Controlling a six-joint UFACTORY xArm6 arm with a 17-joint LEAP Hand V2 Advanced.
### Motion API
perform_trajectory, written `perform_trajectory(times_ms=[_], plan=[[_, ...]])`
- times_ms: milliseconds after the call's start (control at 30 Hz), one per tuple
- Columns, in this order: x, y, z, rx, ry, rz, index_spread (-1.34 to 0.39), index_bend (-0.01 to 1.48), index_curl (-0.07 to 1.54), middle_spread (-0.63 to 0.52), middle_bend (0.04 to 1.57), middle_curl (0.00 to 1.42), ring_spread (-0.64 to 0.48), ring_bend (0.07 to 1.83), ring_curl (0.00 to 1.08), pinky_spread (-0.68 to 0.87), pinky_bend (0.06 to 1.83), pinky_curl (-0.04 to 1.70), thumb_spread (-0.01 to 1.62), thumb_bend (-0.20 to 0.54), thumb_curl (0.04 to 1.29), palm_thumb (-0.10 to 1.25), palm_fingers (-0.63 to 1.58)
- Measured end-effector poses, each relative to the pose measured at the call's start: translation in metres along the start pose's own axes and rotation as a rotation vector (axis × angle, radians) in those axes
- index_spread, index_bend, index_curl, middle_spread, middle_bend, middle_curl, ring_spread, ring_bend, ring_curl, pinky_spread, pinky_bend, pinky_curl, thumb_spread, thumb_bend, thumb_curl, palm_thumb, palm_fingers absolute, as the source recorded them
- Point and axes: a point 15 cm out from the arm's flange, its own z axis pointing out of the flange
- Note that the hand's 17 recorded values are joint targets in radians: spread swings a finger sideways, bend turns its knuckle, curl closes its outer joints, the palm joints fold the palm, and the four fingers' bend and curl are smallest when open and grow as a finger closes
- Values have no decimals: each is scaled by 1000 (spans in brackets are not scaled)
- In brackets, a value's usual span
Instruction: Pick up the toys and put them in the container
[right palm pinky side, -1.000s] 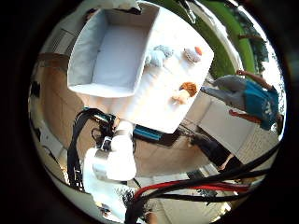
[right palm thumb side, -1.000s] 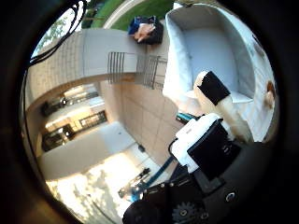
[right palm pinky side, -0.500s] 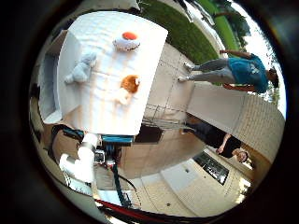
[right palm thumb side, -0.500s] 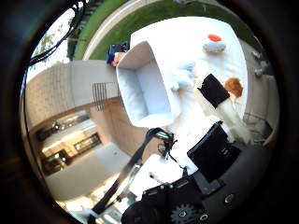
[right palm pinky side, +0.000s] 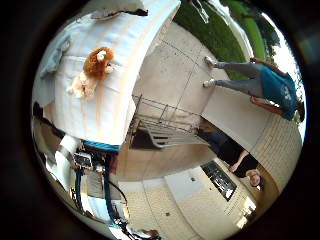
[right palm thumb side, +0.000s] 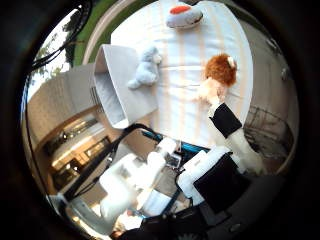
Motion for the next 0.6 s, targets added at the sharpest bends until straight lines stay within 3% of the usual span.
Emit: perform_trajectory(times_ms=[300, 600], plan=[[0, -16, 65, -2, 114, -82, -364, 178, 284, 21, 162, 295, 237, 323, 325, 394, 430, 228, 1134, -23, 417, 829, 40], [1, -25, 96, -57, 194, -74, -326, 217, 308, -23, 165, 295, 234, 286, 317, 388, 387, 228, 1104, -25, 424, 845, 83]])
